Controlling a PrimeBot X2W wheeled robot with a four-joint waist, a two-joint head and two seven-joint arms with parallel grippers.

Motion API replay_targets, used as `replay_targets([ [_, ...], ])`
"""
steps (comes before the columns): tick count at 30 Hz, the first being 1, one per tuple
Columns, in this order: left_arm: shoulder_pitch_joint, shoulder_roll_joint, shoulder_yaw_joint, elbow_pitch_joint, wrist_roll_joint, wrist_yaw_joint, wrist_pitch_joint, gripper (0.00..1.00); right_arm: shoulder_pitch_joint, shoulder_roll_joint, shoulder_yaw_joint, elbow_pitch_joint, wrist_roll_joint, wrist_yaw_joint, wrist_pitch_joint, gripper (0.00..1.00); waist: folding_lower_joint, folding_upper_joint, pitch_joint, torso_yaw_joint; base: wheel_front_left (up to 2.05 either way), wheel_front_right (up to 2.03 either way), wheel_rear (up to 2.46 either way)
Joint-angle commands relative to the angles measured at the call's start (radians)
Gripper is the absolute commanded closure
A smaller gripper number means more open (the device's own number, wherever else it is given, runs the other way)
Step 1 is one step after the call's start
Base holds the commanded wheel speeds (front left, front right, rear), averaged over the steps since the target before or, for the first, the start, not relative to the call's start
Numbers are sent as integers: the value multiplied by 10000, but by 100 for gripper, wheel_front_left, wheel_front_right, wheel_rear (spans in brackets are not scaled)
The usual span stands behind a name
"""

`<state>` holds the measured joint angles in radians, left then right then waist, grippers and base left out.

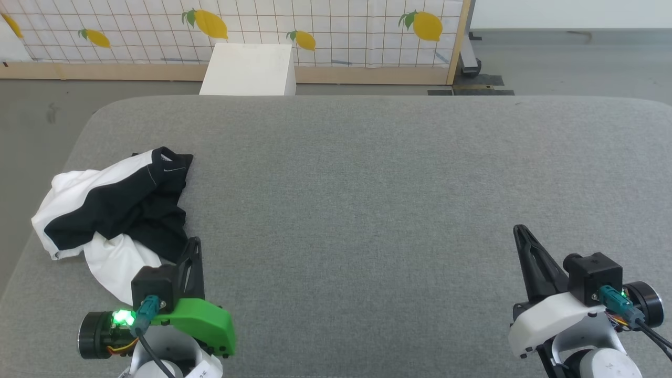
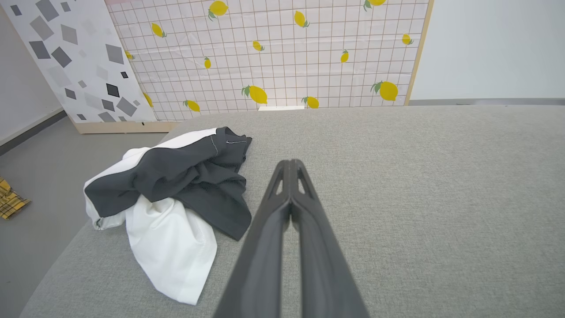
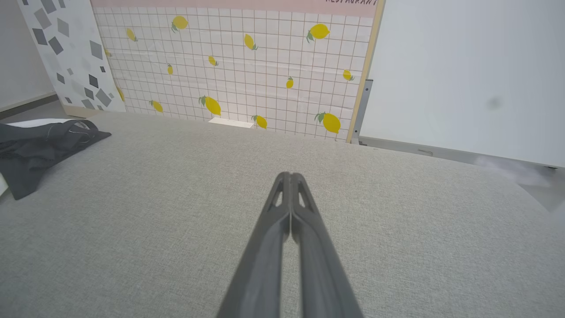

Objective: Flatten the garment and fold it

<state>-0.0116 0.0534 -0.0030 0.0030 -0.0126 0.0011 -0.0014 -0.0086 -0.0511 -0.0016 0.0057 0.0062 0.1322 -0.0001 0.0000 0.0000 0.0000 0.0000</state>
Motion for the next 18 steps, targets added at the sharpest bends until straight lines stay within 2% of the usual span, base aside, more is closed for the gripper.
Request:
replay_targets([
  [1,116,-32,30,-30,126,-11,14,100,86,9,16,-57,-62,-15,1,100,0,0,0,0,0,0,0],
  [18,116,-32,30,-30,126,-11,14,100,86,9,16,-57,-62,-15,1,100,0,0,0,0,0,0,0],
])
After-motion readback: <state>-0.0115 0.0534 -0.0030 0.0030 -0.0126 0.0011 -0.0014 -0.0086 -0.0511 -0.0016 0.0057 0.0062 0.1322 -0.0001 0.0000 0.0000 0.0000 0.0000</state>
